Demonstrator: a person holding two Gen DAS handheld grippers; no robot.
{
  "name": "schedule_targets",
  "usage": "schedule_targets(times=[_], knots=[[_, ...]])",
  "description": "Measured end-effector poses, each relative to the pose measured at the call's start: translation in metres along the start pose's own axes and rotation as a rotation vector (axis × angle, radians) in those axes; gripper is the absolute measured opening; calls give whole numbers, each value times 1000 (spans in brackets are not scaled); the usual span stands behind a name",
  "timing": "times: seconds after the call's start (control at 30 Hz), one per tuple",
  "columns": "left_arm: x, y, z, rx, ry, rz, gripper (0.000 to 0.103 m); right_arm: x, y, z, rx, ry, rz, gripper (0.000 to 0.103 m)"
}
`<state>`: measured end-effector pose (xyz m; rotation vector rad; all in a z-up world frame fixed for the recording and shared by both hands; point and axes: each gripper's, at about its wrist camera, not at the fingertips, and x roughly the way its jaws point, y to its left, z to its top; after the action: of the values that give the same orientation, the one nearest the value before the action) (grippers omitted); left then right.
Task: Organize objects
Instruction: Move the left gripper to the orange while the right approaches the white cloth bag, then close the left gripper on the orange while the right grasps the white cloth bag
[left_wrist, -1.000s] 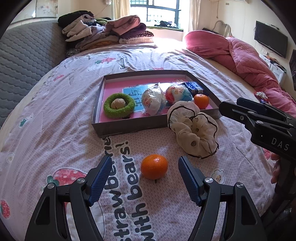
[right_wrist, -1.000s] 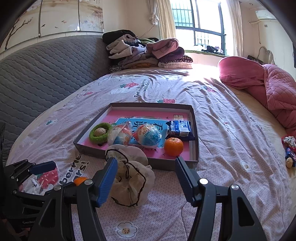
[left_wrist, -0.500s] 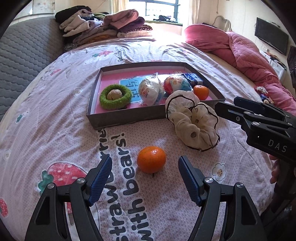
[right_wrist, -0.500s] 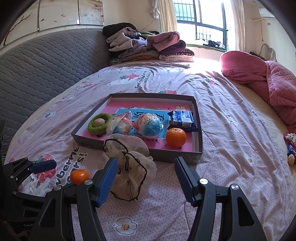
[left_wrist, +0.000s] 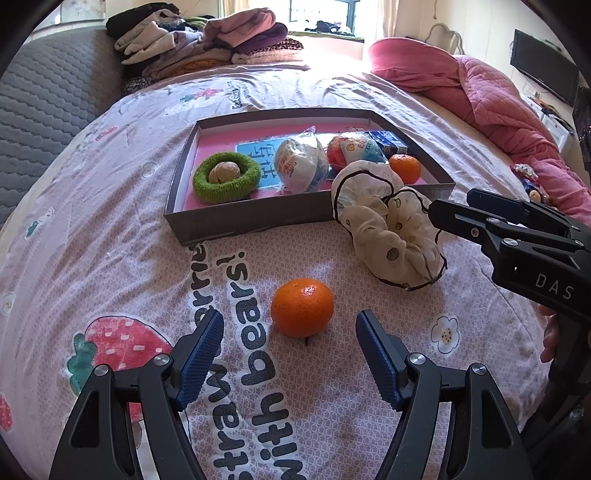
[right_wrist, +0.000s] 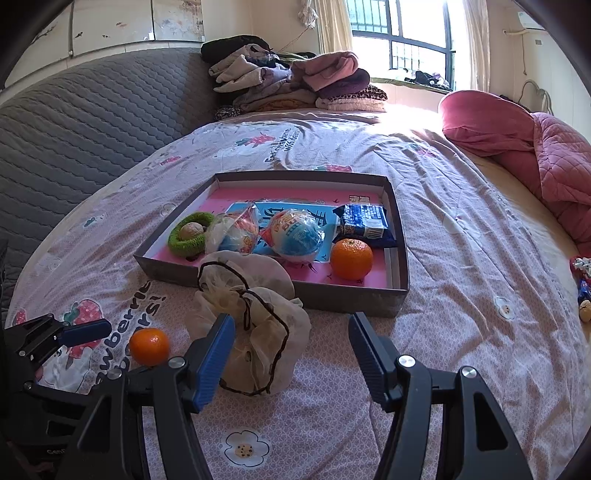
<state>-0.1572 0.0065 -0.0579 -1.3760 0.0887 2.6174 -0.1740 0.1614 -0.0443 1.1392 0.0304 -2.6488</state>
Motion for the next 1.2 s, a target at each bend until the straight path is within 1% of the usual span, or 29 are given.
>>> schedule_targets(times=[0.27, 0.47, 0.67, 0.83, 0.87, 0.9, 0.93, 0.97, 1.0, 1.03, 1.1, 1.13, 1.2], knots=[[5, 0, -1, 5, 11, -1, 75, 7, 0, -2, 0, 15, 4, 64], [12, 0, -2, 10, 1, 10, 75, 14, 3, -4, -3, 16, 9, 64], [25, 3, -2, -8, 13, 26, 75, 32, 6, -5, -7, 39, 1, 64], [30, 7, 1, -20, -4, 24, 75, 47, 6, -4, -1, 54, -3, 64], [30, 7, 2, -23, -5, 19, 75, 50, 6, -4, 2, 56, 5, 63], [32, 8, 3, -24, -5, 15, 75, 52, 6, -4, 5, 58, 11, 60], [32, 8, 3, -26, -7, 14, 74, 54, 6, -4, 7, 62, 16, 54], [33, 8, 4, -27, -10, 9, 71, 56, 7, -4, 5, 64, 22, 52], [33, 7, 4, -26, -12, 4, 65, 57, 8, -4, 3, 63, 30, 46], [33, 8, 4, -27, -14, -4, 63, 59, 8, -4, 1, 68, 42, 39], [34, 7, 5, -26, -15, -23, 52, 59, 10, -5, -2, 75, 63, 34], [33, 7, 5, -25, -15, -30, 49, 59, 11, -5, -8, 73, 66, 31], [33, 5, 5, -21, -15, -45, 38, 58, 14, -5, -16, 69, 67, 29]])
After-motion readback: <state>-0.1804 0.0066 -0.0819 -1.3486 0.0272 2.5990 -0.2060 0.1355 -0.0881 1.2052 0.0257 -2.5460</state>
